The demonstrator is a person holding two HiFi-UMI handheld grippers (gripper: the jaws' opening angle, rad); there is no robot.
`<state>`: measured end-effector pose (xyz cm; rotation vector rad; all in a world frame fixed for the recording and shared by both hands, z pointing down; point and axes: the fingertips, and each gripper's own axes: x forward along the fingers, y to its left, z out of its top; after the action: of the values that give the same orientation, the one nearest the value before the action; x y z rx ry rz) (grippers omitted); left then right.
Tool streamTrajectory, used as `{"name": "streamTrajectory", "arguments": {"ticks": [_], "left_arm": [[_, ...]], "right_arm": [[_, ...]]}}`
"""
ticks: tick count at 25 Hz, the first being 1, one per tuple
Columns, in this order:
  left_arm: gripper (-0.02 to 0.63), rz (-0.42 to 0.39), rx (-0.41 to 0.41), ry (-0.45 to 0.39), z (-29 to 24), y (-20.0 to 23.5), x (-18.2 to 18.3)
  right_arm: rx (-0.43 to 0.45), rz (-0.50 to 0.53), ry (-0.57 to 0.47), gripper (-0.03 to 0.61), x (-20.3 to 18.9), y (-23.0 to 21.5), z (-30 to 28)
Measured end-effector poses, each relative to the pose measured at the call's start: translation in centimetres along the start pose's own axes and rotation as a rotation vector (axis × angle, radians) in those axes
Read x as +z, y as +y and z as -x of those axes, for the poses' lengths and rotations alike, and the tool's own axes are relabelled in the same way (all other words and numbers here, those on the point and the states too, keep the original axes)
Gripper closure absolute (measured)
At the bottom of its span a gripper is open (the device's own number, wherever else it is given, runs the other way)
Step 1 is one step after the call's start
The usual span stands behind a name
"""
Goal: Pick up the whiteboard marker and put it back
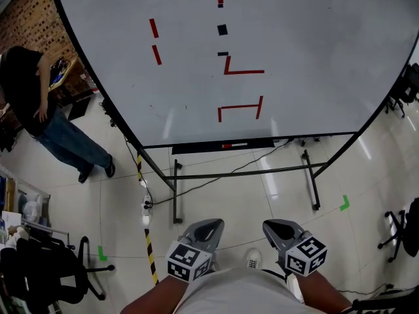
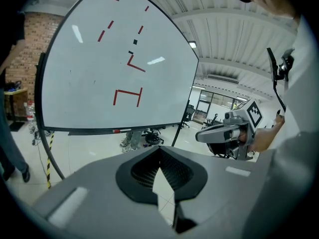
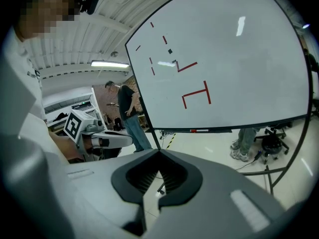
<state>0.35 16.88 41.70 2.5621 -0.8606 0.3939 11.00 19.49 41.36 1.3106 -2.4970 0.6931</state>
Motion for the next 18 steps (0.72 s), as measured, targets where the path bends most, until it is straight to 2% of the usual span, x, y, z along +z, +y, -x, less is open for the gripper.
{"name": "streamTrajectory", "arguments": {"ticks": [18], "left_arm": [[0.597,0.013,0.024,0.000,0.32,-0.38,-0.97]], "right_arm": [[0.030,0.012,0.018,0.577,-0.85,0.72,0.11]]}}
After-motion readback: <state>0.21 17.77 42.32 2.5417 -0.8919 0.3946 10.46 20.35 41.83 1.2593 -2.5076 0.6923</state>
